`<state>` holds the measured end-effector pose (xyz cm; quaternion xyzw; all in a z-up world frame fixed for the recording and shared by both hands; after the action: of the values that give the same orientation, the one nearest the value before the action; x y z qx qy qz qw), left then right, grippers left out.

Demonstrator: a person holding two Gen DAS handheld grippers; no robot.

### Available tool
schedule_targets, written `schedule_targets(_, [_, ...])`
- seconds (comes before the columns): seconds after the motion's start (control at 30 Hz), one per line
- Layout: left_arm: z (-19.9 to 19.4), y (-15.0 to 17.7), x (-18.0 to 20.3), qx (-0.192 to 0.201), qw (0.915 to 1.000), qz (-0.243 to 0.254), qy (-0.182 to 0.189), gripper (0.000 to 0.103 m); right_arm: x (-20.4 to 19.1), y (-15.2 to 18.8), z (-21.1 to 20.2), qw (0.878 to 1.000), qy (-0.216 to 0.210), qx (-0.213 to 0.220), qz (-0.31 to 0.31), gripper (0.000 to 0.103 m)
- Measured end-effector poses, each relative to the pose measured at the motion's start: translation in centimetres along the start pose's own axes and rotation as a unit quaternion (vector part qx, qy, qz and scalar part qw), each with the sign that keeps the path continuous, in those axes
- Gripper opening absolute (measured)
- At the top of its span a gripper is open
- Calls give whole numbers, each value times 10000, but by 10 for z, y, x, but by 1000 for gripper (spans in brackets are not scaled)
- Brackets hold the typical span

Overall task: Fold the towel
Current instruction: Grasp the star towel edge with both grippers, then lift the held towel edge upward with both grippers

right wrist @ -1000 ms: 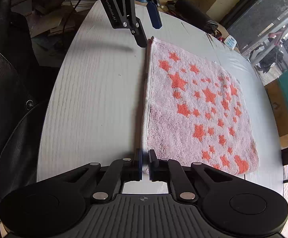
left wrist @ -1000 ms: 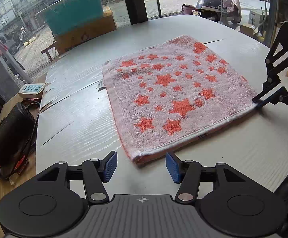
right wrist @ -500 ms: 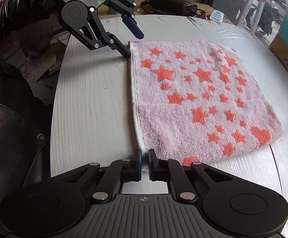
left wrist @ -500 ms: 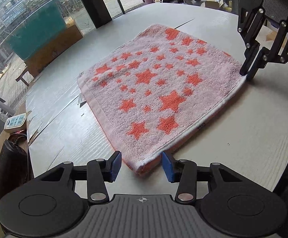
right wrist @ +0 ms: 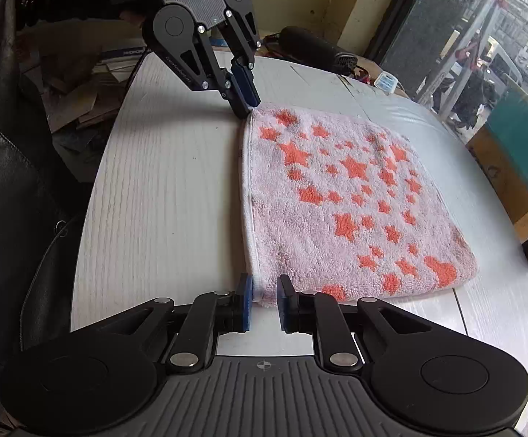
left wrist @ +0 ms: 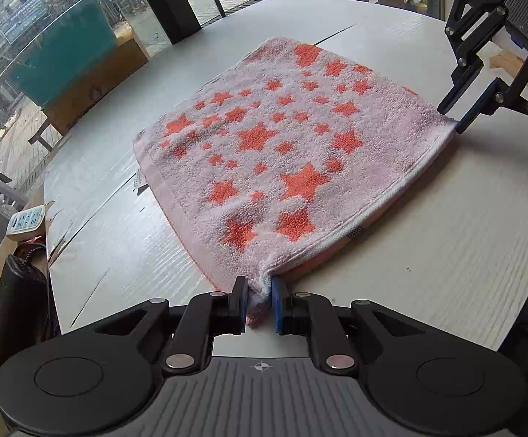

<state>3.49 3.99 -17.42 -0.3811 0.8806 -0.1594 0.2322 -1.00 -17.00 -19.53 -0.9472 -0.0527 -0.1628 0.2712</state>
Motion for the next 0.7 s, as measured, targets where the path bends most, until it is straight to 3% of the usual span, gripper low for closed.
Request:
schedule_targets(0.1, [-2,2,3,-17,9998,198,-29,18,-16,7,0,9959,181,-57,-881,18])
schedule_targets(0.27, [-6,4,5,-56,9992,386,3,21,-18,4,12,9854,393,-91,-1657,18])
schedule_targets(0.37, [-6,3,5,-62,9995,309,3,21,-7,-4,18,9920,218,-315,-1200,18])
schedule_targets(0.5, [-8,5,1,-35,9998,175,-96,27,0,-5,25,9950,159,-460,-867,8])
schedule_targets(0.7, [-22,5,4,253,9989,365,-128,30,17,-19,9,9997,-117,-171,-105,7])
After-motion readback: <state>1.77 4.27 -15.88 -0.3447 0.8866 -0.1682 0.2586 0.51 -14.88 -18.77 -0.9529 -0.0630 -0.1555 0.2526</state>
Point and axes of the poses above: each gripper's, at about its wrist camera, not at the fingertips, and z roughly the way its jaws point, x to its right, y to its underside, the point moved 6 cm from there along z, roughly the way its jaws point, and after that the axes turned 1 degree about -z, right-handed, at the moved point
